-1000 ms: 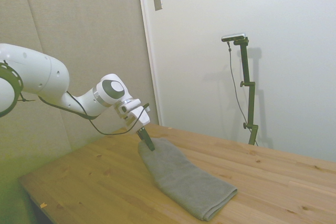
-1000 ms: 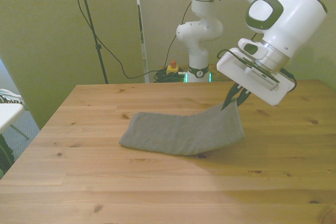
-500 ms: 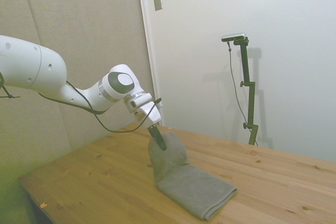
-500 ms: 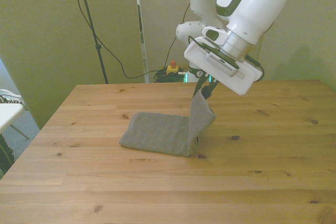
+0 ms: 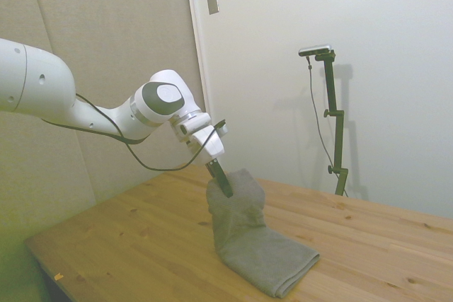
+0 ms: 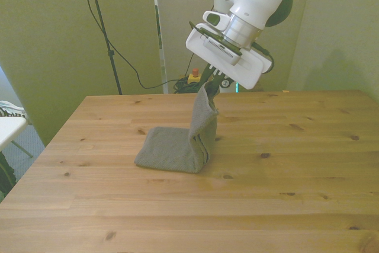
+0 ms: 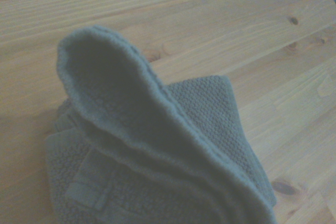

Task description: Fold the towel

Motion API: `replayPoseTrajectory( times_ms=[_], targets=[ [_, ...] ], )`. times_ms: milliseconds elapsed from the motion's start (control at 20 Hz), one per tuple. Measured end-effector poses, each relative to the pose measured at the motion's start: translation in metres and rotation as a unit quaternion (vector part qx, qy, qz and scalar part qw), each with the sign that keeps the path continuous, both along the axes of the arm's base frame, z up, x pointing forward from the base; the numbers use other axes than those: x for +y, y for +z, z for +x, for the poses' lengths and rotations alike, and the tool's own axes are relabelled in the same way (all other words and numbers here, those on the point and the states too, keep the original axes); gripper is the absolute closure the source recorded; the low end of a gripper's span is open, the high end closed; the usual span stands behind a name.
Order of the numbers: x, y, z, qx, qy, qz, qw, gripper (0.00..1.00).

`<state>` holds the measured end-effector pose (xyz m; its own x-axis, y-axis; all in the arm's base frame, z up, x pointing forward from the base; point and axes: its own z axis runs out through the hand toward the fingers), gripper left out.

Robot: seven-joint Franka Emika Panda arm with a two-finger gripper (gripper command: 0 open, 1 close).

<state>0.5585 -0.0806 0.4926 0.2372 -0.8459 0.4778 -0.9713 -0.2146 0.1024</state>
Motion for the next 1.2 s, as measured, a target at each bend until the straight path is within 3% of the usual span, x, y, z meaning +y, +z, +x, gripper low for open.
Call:
replayPoseTrajectory(
  times_ms=[650,700,850,1200],
  targets=[
    [-0.085,-0.027,-0.033,-0.02,-0.019,0.053,0.9982,1.0],
    [-0.091,-0.028,-0.035,-0.021,-0.019,0.056,0.998,0.0],
    [-0.11,-0.027,-0.038,-0.029,-0.019,0.064,0.9973,0.0],
    [-0.147,-0.035,-0.047,-0.04,0.032,0.139,0.9889,0.0]
  ],
)
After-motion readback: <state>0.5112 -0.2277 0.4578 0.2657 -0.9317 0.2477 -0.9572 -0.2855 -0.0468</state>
